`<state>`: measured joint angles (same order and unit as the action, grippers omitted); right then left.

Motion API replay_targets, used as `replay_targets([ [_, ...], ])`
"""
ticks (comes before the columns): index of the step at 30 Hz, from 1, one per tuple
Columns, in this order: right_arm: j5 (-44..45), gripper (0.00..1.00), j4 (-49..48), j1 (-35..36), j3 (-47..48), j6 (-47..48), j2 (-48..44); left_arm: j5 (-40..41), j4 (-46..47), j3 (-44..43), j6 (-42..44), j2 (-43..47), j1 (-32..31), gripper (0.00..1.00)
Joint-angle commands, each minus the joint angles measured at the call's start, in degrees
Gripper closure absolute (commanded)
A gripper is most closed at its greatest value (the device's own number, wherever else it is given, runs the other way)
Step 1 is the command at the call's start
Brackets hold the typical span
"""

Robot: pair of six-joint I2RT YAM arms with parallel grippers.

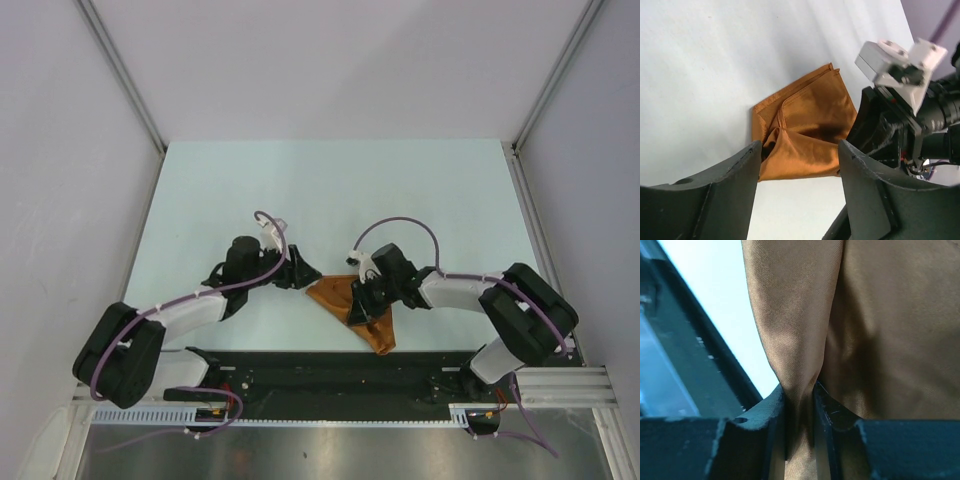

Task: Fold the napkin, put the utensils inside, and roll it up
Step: Roll the napkin with the utensil

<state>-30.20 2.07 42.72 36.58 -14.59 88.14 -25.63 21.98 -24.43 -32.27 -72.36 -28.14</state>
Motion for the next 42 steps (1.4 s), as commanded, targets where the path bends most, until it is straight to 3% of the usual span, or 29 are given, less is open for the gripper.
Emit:
replay_targets([
  [1,-10.4,0.76,-3.9,-4.2,-3.4,-4.0,2.8,0.1,0.2,2.0,3.2,0.7,0.2,0.33],
  [16,-18.0,0.79,-9.1,-10.5,-6.0,-6.9,9.1,-2.7,20.2,3.4,-0.9,-11.0,-0.1,0.36],
  [21,-17.8,0.79,-9.1,-10.9,-6.2,-7.2,9.4,-5.1,25.4,2.7,-3.0,-15.9,-0.8,0.43],
  [27,-16.7,0.79,-8.2,-11.0,-6.4,-7.1,9.2,-6.4,30.4,3.0,-5.2,-20.3,-1.9,0.58],
  [34,-15.4,0.78,-6.9,-11.1,-3.5,-6.2,11.2,-6.9,29.9,1.6,-5.5,-23.3,-2.3,0.95],
  [38,-15.1,0.68,-6.5,-11.1,-2.0,-6.6,11.2,-7.1,24.4,-1.1,-2.5,-23.7,-2.3,1.0],
  [39,-14.4,0.57,-6.1,-11.1,-1.9,-6.8,9.9,-7.0,20.9,-1.8,-1.7,-23.9,-2.3,1.0],
  [42,-12.1,0.42,-2.9,-11.0,-0.8,-6.7,5.1,-5.9,13.0,-4.8,1.2,-24.3,-2.4,1.0],
])
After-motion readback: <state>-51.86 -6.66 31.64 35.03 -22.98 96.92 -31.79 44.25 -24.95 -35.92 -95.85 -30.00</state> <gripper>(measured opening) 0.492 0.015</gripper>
